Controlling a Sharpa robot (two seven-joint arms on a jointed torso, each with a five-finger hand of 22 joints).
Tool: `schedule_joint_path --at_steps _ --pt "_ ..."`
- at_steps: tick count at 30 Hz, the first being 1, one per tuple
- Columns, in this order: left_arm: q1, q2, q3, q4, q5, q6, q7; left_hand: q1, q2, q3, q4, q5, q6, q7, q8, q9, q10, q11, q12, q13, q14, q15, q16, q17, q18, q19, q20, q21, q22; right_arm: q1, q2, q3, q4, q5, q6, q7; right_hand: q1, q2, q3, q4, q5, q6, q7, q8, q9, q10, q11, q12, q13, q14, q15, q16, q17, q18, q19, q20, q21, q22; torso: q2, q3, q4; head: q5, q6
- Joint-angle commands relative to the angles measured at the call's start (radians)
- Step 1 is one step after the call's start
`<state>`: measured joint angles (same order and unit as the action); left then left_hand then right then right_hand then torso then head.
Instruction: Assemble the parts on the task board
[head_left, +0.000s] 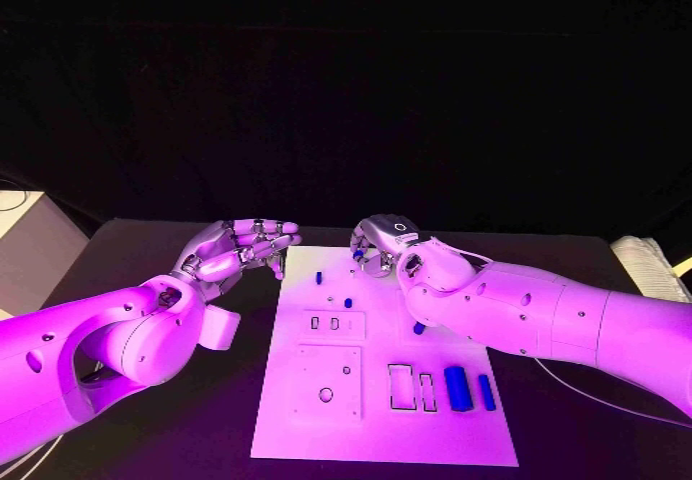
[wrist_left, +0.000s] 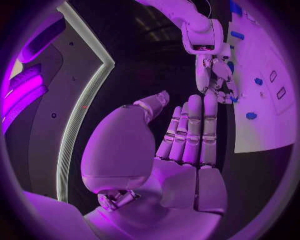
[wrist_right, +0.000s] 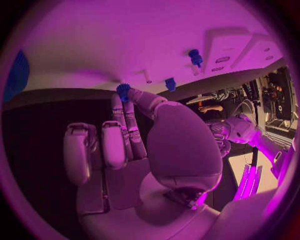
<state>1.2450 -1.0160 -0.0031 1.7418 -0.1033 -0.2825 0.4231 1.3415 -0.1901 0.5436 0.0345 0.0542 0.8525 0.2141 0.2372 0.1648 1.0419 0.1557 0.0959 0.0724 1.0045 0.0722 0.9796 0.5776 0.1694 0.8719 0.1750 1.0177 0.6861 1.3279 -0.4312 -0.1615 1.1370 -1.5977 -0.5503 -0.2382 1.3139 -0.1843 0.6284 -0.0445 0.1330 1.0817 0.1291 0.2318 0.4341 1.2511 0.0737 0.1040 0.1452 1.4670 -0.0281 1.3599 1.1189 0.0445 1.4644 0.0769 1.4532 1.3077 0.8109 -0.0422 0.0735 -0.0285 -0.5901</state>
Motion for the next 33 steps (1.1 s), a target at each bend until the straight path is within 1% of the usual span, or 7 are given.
schedule_joint_path --at_steps 1,8,11,16,27,31,33 --pt "0.003 0.001 0.001 0.002 0.003 0.012 0.005 -0.001 0.004 0.006 0.0 -0.004 -0.009 0.001 -0.006 0.0 -0.006 -0.002 -0.002 0.001 0.003 0.007 0.006 -0.002 0.014 -0.006 0.002 0.006 0.001 -0.002 0.001 0.0 -0.009 0.004 0.027 0.014 -0.008 -0.002 0.005 -0.006 -0.008 -0.018 0.002 -0.012 -0.001 0.004 -0.014 -0.003 0.047 0.022 0.006 -0.012 -0.012 -0.005 0.027 0.003 -0.013 0.085 0.0 0.0003 -0.0006 0.001 0.0" --pt "0.003 0.0 0.001 0.002 0.003 0.012 0.004 -0.001 0.004 0.006 0.0 -0.004 -0.009 0.001 -0.006 0.0 -0.006 -0.002 -0.002 0.001 0.003 0.007 0.006 -0.002 0.014 -0.006 0.002 0.006 0.001 -0.002 -0.001 -0.001 -0.015 0.024 0.008 0.042 -0.037 -0.038 0.017 0.003 -0.008 -0.093 0.03 -0.061 -0.013 -0.085 0.018 -0.044 0.034 0.006 0.033 -0.042 -0.071 0.018 -0.025 0.023 -0.094 -0.017 0.0 0.0008 -0.003 0.003 0.001" --pt "0.004 -0.001 0.001 0.002 0.003 0.012 0.004 -0.001 0.004 0.006 0.0 -0.004 -0.009 0.001 -0.006 0.0 -0.006 -0.002 -0.002 0.001 0.003 0.007 0.006 -0.002 0.014 -0.006 0.002 0.006 0.001 -0.002 -0.005 -0.001 -0.014 0.029 -0.006 0.053 -0.045 -0.059 0.008 0.005 -0.009 -0.128 0.04 -0.086 -0.018 -0.172 0.035 -0.039 0.016 -0.016 0.046 -0.085 -0.145 0.046 -0.089 0.038 -0.203 -0.146 0.0 0.0012 -0.0028 0.002 0.001" --pt "0.004 -0.002 0.001 0.001 0.003 0.013 0.003 -0.001 0.004 0.006 0.0 -0.004 -0.009 0.001 -0.006 0.0 -0.006 -0.002 -0.002 0.001 0.003 0.007 0.006 -0.002 0.014 -0.006 0.002 0.006 0.001 -0.002 -0.021 -0.001 0.002 0.032 -0.032 0.062 -0.016 -0.054 -0.096 0.006 -0.011 -0.167 0.041 -0.115 -0.02 -0.276 0.04 -0.016 -0.004 -0.039 0.048 -0.122 -0.205 0.071 -0.138 0.045 -0.323 -0.275 0.001 0.0018 -0.0029 0.001 0.003" --pt "0.004 -0.01 0.001 0.0 0.004 0.014 0.003 -0.001 0.004 0.006 0.0 -0.004 -0.009 0.001 -0.006 0.0 -0.006 -0.002 -0.002 0.001 0.003 0.007 0.006 -0.002 0.014 -0.006 0.002 0.006 0.001 0.004 -0.184 0.008 0.178 0.075 -0.043 0.053 0.013 -0.034 -0.176 0.031 0.003 -0.151 0.035 -0.118 -0.015 -0.265 0.032 0.058 -0.003 -0.024 0.044 -0.102 -0.183 0.064 -0.106 0.038 -0.312 -0.249 -0.003 0.0047 -0.0099 -0.003 0.007" --pt "0.004 -0.013 0.001 0.0 0.004 0.015 0.003 -0.002 0.004 0.006 0.0 -0.004 -0.01 0.001 -0.006 0.0 -0.007 -0.002 -0.002 0.001 0.002 0.008 0.007 -0.003 0.014 -0.008 0.002 0.008 0.003 0.01 -0.267 0.015 0.253 0.117 -0.031 0.053 -0.005 -0.039 -0.164 0.048 0.007 -0.144 0.038 -0.122 -0.016 -0.194 0.026 0.104 0.008 -0.004 0.041 -0.067 -0.127 0.05 -0.073 0.035 -0.258 -0.184 -0.006 0.0072 -0.0164 -0.007 0.008" --pt "0.004 -0.013 0.001 -0.001 0.004 0.016 0.003 -0.002 0.004 0.006 0.0 -0.004 -0.01 0.001 -0.006 0.0 -0.007 -0.002 -0.002 0.001 0.002 0.008 0.007 -0.003 0.014 -0.008 0.002 0.008 0.003 0.016 -0.312 0.018 0.287 0.136 -0.016 0.051 -0.009 -0.043 -0.15 0.054 0.008 -0.13 0.023 -0.118 -0.014 -0.07 0.0 0.172 0.04 0.009 0.023 -0.039 -0.08 0.039 -0.046 0.025 -0.205 -0.121 -0.008 0.0084 -0.0192 -0.012 0.009"
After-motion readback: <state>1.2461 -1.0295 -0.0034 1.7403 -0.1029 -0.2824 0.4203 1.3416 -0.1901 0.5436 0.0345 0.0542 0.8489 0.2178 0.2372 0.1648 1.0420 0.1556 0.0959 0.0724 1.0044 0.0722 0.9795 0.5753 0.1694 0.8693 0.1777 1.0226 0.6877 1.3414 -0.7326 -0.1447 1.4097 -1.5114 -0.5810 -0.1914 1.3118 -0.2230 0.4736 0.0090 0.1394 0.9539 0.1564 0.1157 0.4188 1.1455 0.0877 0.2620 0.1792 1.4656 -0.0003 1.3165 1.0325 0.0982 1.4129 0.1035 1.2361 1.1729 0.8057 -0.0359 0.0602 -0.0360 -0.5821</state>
